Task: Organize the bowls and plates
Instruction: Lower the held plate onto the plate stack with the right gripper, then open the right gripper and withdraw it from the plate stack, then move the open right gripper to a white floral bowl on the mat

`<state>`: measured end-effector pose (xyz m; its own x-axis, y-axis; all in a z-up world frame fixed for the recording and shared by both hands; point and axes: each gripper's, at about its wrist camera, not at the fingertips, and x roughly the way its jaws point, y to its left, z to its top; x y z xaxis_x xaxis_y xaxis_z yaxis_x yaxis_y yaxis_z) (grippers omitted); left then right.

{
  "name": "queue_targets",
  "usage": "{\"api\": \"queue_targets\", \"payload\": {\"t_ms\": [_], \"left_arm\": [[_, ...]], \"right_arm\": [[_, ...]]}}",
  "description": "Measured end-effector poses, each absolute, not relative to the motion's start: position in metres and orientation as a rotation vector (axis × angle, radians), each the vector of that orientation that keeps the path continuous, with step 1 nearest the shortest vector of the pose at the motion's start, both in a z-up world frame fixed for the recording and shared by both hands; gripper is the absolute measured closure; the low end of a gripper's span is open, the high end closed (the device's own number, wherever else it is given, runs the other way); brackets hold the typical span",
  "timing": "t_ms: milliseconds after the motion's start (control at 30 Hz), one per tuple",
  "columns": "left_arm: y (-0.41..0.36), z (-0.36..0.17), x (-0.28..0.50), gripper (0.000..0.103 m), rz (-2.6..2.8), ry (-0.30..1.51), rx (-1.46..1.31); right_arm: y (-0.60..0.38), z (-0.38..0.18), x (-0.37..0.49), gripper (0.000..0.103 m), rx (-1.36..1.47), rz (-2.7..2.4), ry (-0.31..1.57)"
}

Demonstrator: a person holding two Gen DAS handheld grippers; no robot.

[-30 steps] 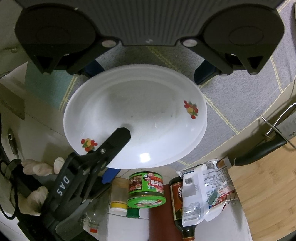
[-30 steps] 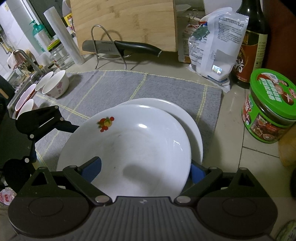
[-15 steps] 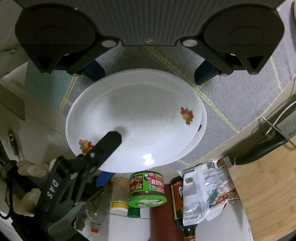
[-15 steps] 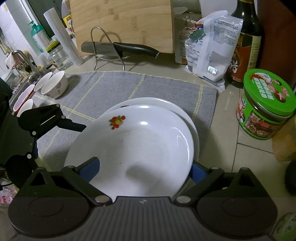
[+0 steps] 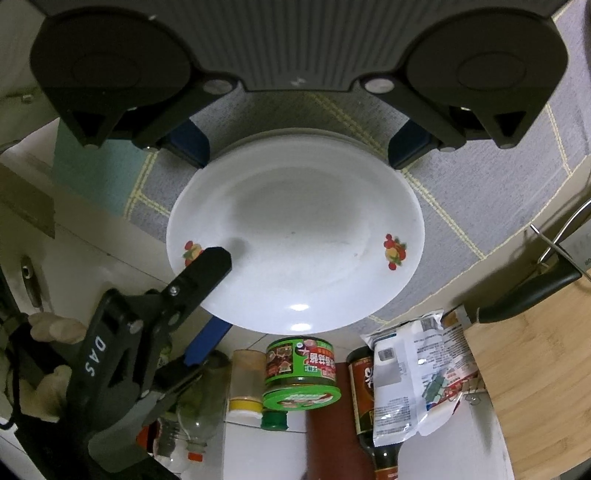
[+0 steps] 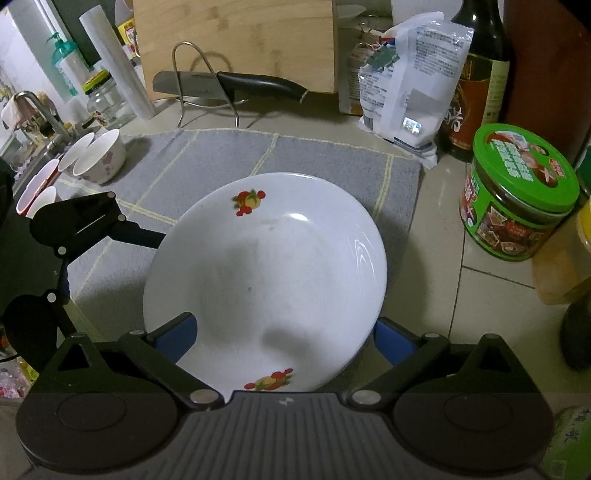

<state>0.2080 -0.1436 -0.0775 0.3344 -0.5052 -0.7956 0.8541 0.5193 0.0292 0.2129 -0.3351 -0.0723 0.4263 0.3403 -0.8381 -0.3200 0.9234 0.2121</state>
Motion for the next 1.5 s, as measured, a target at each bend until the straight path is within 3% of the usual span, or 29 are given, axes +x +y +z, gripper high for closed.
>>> {"api": "queue_targets", "payload": {"t_ms": [967, 1500], "left_arm": [[-0.082, -0.042, 0.175, 0.001, -0.553, 0.677, 0.252], [-0.011, -0.043, 0.122, 0.001, -0.112, 0.689, 0.070]], "right_arm": [[-0.280, -0.032, 0.211, 0.000, -0.123, 0.315, 0.760], [-0.216, -0.053, 0.198, 0.000, -0.118, 0.510, 0.723]]}}
